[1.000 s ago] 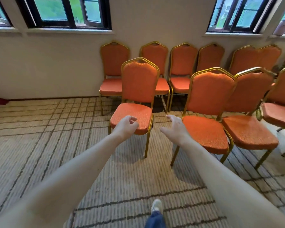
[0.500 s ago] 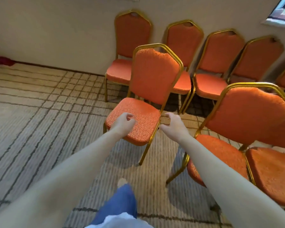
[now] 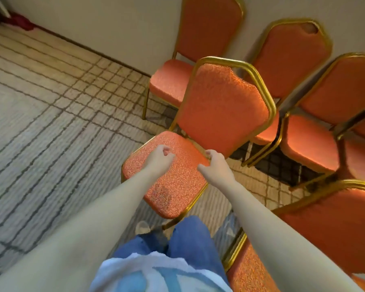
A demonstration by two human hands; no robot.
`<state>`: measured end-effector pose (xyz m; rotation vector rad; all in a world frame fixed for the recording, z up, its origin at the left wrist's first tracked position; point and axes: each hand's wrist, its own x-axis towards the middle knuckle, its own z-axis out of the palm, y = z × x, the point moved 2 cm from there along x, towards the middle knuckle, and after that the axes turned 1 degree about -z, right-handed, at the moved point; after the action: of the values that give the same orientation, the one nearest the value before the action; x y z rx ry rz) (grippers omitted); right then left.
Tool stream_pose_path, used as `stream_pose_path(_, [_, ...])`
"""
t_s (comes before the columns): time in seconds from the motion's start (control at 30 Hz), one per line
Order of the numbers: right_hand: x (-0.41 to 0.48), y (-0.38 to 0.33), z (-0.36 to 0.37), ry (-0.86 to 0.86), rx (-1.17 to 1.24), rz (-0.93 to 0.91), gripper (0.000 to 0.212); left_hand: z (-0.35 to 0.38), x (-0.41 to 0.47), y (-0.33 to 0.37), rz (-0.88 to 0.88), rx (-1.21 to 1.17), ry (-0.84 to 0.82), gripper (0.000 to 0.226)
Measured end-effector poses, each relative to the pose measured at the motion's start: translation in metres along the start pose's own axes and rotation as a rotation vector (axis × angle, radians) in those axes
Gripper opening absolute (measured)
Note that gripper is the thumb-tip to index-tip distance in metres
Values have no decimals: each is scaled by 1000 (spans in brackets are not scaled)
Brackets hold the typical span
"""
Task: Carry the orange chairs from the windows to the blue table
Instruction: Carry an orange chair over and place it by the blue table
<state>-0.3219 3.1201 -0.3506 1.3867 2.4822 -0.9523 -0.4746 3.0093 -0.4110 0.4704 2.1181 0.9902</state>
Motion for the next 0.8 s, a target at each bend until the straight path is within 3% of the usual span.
stream_pose_path(0.13, [69, -4, -9, -97, -58, -38, 63, -1, 36, 5, -102, -92, 90, 22])
stream_pose_path(0.27, [139, -4, -5, -237, -130, -116, 64, 3, 64, -5, -244, -124, 316, 29])
stream_pose_path(0.43, [224, -2, -5, -454, -264, -231, 64, 23, 77, -14, -505, -352, 560, 27])
stream_pose_path(0.8, [304, 18, 27, -642, -316, -277, 64, 82, 65, -55, -835, -566, 765, 30])
